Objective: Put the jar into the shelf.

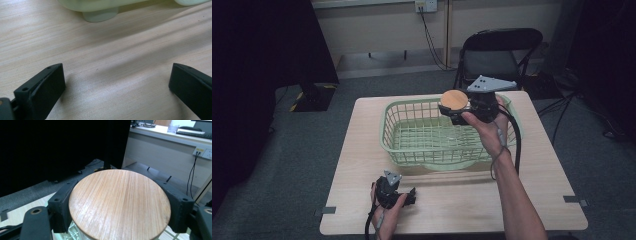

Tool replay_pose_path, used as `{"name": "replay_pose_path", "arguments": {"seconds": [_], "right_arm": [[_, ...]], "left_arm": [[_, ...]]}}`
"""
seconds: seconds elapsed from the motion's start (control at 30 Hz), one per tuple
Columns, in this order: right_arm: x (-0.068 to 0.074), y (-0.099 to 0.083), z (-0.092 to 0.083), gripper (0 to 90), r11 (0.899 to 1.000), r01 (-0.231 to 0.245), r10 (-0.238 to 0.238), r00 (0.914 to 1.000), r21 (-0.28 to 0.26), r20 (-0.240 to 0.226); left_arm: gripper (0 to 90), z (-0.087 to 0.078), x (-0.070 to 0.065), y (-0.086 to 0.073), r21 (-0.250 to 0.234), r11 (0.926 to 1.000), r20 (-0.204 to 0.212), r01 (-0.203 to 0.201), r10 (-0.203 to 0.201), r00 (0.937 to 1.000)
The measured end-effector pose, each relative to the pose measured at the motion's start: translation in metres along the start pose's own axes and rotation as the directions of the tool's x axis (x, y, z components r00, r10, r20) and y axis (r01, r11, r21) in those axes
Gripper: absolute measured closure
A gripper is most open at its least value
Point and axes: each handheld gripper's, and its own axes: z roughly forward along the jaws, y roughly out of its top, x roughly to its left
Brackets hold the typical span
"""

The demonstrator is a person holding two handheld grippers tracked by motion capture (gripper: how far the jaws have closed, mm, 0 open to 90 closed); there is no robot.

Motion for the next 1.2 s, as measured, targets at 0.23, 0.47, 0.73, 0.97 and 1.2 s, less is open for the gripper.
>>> {"name": "replay_pose_path", "arguments": {"seconds": [0.23,0.47,0.73,0.97,1.2], "right_arm": [[-0.009,-0.008,0.031,23.3,0.998,-0.013,0.013,0.9999,0.062,0.003],[-0.014,-0.016,0.061,23.3,0.992,-0.019,0.018,0.9998,0.122,0.003],[-0.021,-0.026,0.083,23.3,0.981,-0.025,0.027,0.9996,0.192,-0.010],[-0.029,-0.037,0.096,23.3,0.968,-0.042,0.044,0.9990,0.246,-0.005],[-0.033,-0.049,0.105,23.3,0.955,-0.062,0.064,0.9980,0.291,0.002]], "left_arm": [[0.4,0.000,0.000,0.000,0.000,1.0000,0.001,0.001,-0.001,1.0000],[0.4,0.000,0.000,0.000,0.000,1.0000,0.001,0.001,-0.001,1.0000],[0.4,0.000,0.000,0.000,0.000,1.0000,0.001,0.001,-0.001,1.0000],[0.4,0.000,0.000,0.000,0.001,1.0000,0.001,0.001,-0.001,1.0000],[0.4,0.000,0.000,0.000,0.000,1.0000,0.001,0.001,-0.001,1.0000]]}}
